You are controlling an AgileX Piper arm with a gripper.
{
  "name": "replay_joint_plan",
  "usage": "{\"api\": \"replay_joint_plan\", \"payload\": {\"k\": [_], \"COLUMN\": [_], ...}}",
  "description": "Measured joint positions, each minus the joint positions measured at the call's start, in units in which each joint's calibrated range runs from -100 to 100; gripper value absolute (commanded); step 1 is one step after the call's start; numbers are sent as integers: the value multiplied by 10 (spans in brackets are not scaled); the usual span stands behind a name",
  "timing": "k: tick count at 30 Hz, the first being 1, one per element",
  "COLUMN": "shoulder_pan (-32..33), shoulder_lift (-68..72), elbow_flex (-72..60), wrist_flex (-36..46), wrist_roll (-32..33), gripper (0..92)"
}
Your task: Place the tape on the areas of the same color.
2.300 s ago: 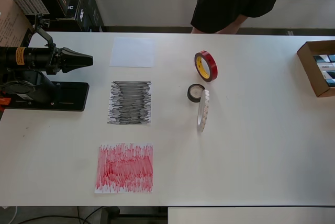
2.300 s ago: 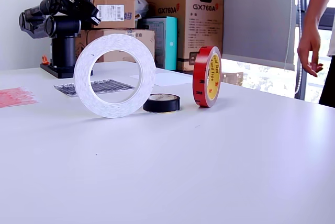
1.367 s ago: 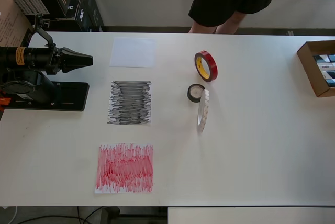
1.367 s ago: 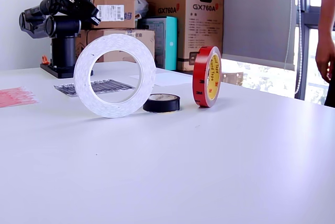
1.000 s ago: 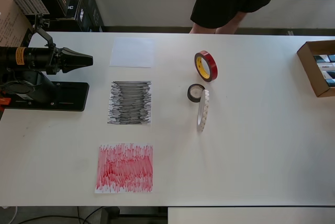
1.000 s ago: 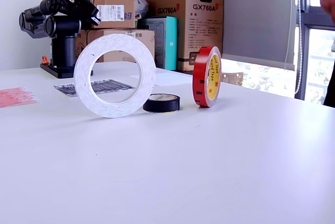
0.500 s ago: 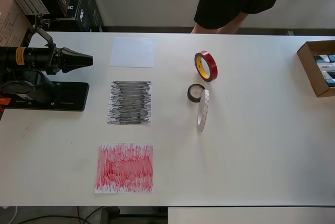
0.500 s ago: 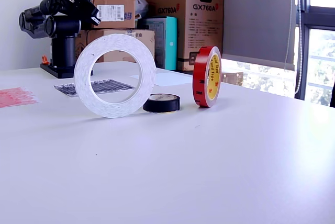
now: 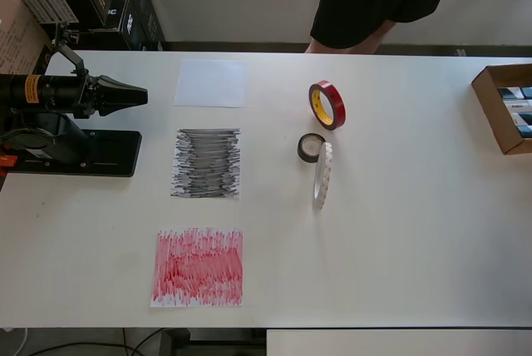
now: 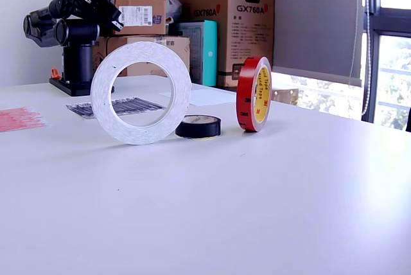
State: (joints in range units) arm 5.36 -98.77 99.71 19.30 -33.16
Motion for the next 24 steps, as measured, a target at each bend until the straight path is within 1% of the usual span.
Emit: {"api": "replay_joint_plan", "payload": {"k": [7, 12, 17, 24], "shoulder_pan": [0, 0, 0, 0], "shoulder_lift": [0, 23, 85, 232], "elbow_flex": [-8, -51, -129, -282], "wrist_flex": [2, 2, 2, 0], "wrist_roll": [-8, -7, -1, 2], "gripper": [5, 5, 5, 5]}}
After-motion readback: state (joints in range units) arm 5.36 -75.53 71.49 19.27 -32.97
